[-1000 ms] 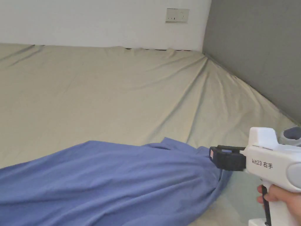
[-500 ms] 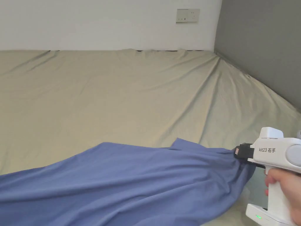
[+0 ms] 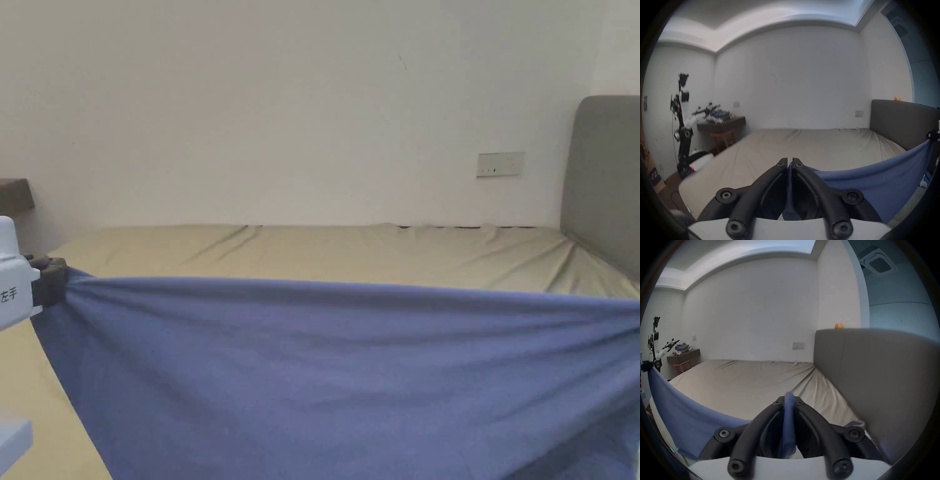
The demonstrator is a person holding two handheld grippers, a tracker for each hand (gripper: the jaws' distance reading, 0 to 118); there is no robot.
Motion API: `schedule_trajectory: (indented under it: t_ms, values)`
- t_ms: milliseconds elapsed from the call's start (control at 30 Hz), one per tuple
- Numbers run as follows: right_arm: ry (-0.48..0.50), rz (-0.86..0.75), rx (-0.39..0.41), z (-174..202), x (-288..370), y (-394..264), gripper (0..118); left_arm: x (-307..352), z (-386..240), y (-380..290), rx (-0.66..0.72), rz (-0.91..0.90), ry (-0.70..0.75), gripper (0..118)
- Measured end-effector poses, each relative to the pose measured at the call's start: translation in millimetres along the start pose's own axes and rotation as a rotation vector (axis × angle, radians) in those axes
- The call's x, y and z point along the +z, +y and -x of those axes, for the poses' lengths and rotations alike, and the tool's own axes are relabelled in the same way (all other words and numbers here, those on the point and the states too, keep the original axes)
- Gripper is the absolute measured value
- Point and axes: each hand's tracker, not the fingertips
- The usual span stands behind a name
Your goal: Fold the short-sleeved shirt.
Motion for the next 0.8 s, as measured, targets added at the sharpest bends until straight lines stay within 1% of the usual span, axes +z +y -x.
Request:
schedule_trajectory:
  t_ms: [33,67,167,233,300,333,367,433,500,600,733,800]
  values:
    - [-0.013,-0.014,0.009,-1.0,2.1,11.9,8,-1.5,2.2,13.5,-0.009,-0.028,-0.011,2]
    - [-0.023,-0.059,0.047,-1.2,3.3,25.4,8,-4.7,3.5,25.4,-0.012,-0.032,-0.016,2]
    - [-0.047,-0.078,0.063,-5.6,-3.5,54.2,8,-21.6,-4.7,51.3,-0.007,-0.034,0.010,2]
    - [-0.056,-0.123,0.108,-2.5,-10.5,72.8,8,-38.1,-14.1,63.8,-0.060,-0.051,0.042,2]
    - [-0.077,-0.134,0.134,2.3,-23.3,89.4,8,-60.0,-20.4,76.9,-0.056,-0.026,0.064,2]
    - [-0.096,-0.160,0.165,4.6,-30.1,101.0,8,-71.7,-22.8,83.8,-0.046,-0.017,0.072,2]
    - [-0.089,-0.143,0.135,5.2,-39.9,109.2,8,-83.0,-26.6,89.5,-0.034,-0.020,0.080,2]
    - [-0.095,-0.166,0.099,8.0,-59.0,125.4,8,-105.2,-30.2,99.0,0.014,-0.032,0.105,2]
    - [-0.119,-0.198,0.097,12.6,-79.3,142.7,8,-132.5,-34.2,104.8,0.005,-0.025,0.118,2]
    - [-0.133,-0.233,0.065,17.2,-114.8,169.3,8,-172.7,-41.3,112.6,-0.052,-0.038,0.140,2]
    - [-0.159,-0.265,0.081,26.0,-167.9,192.4,8,-229.2,-45.0,123.5,-0.028,-0.064,0.165,2]
    - [-0.171,-0.264,0.071,25.0,-207.3,196.8,8,-251.4,-53.1,124.2,-0.030,-0.076,0.183,2]
